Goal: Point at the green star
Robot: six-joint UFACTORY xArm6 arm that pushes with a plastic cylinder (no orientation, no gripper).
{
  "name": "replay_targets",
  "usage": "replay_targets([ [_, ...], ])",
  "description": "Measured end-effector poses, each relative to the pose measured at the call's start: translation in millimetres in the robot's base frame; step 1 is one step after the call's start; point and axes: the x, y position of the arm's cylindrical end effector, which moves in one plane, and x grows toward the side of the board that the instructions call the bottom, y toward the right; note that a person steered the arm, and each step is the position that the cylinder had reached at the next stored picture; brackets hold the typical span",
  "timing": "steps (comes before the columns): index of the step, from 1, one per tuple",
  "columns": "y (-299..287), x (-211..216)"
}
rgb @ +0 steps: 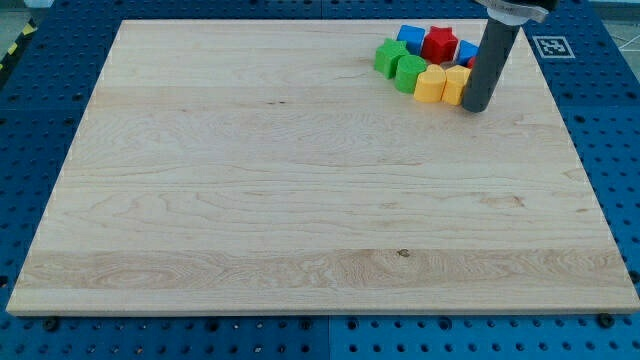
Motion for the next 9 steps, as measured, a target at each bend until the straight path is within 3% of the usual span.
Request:
replay_targets([
  [2,-1.4,15.8],
  [5,-119.1,9.7],
  [9,-161.9,-131.3],
])
